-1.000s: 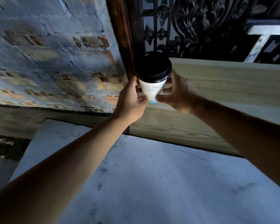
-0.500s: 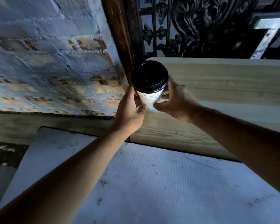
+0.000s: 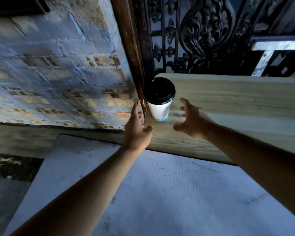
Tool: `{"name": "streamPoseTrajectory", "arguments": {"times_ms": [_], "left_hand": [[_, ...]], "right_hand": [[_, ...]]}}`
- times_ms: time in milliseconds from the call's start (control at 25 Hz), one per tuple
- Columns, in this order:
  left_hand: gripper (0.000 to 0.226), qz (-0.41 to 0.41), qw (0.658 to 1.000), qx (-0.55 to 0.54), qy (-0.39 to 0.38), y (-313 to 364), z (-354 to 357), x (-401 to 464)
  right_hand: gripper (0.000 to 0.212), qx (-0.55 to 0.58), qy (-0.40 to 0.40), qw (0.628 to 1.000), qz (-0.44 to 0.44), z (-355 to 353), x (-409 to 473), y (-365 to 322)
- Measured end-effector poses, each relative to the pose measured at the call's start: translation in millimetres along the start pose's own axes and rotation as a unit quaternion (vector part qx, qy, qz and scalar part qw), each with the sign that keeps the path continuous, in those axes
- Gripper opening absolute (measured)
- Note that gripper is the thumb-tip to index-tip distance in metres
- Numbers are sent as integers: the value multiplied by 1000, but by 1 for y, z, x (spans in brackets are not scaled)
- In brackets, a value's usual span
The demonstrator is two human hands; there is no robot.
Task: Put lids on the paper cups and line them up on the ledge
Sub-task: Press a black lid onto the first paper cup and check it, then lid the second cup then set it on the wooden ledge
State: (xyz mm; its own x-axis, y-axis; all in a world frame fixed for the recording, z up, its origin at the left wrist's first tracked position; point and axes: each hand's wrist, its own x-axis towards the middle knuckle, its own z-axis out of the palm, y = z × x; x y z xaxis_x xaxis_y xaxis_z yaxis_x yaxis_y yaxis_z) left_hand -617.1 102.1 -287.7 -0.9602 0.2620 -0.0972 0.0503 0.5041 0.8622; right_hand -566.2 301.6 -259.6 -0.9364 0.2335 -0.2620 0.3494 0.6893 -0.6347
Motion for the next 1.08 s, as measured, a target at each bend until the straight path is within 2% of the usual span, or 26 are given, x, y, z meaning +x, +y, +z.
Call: {"name": "streamPoseTrajectory", "arguments": {"times_ms": [120, 240, 400, 520, 640, 720, 880, 1000, 1080], "left_hand": [[91, -6, 1000, 1, -4, 12, -24, -48], [81, 3, 999, 27, -24, 35, -49, -108], [58, 49, 992, 81, -85, 69, -67, -206], [51, 78, 984, 76, -143, 90, -66, -274], [45, 107, 979, 69, -161, 97, -64, -321], [56, 107, 976, 69, -178, 95, -61, -352], [79, 21, 967, 71, -245, 77, -51, -410], [98, -21, 948, 106, -300, 66, -35, -435], [98, -39, 947, 111, -300, 69, -17, -451]], "right_hand": [[102, -37, -40, 998, 15, -16, -54, -6], [89, -48, -36, 998, 16, -30, -119, -18], [71, -37, -2, 999, 8, -47, -220, -34], [63, -25, 22, 999, 3, -57, -295, -38], [57, -5, 48, 999, -7, -54, -361, -35], [52, 13, 59, 998, -9, -48, -402, -29], [43, 37, 67, 997, -28, -28, -469, -13], [44, 37, 21, 998, -41, -14, -496, 5], [50, 31, -6, 999, -42, -9, -505, 17]]}}
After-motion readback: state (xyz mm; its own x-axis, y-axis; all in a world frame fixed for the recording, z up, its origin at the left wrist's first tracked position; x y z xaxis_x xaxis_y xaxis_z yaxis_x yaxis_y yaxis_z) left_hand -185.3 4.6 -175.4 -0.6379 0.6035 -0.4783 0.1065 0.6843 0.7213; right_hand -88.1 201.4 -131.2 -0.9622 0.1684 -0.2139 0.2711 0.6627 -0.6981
